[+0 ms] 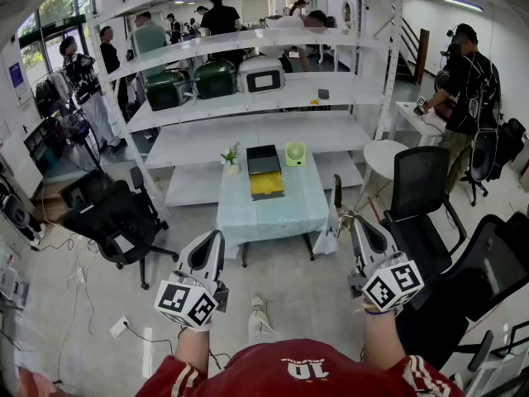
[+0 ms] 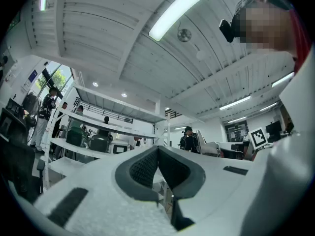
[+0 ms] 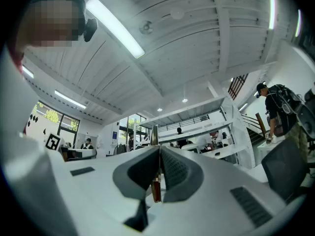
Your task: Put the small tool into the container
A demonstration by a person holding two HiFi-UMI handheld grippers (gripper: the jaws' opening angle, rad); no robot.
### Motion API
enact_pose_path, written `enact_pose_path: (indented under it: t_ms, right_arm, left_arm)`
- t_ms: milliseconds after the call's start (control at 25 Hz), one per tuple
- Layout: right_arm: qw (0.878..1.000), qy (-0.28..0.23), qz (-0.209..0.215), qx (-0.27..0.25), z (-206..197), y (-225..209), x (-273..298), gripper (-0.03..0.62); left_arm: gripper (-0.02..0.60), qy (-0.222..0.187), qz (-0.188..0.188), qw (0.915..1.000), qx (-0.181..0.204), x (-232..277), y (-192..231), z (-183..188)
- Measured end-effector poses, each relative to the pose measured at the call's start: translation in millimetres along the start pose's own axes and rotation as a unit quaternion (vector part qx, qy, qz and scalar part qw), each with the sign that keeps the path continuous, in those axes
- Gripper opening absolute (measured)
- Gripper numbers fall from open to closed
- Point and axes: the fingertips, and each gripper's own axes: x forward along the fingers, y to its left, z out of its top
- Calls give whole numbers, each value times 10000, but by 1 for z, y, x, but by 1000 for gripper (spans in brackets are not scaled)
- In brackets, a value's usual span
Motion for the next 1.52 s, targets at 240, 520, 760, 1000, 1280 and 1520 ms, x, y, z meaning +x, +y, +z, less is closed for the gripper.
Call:
enact_pose_path:
  t_ms: [240,520,760,1000,1280,1520]
  right_arm:
    - [9999,63,-101,-10,-8,-3,-3,11]
    - [9992,246,-255,-178,-23,-4,-1,11]
    - [9992,364,-146,-112,-33,5,7,12]
    - [9991,395,-131,-97,-37,8,14,14]
    - [9991,393,-139,-40,-41,6,20,14]
    - [9991,395,-163,-7,-47,0,24,15]
  left_arm:
    - [-2,23,-58,10000,37,-2,-2,-9]
    - [-2,38,-69,10000,21,-2,-3,-14]
    - [-2,34,-58,10000,40,-3,-2,-14]
    - [-2,48,-44,10000,9,-4,0,-16]
    - [-2,100,-25,9999,40,0,5,-21]
    - [-2,131,-34,9999,36,5,7,-28]
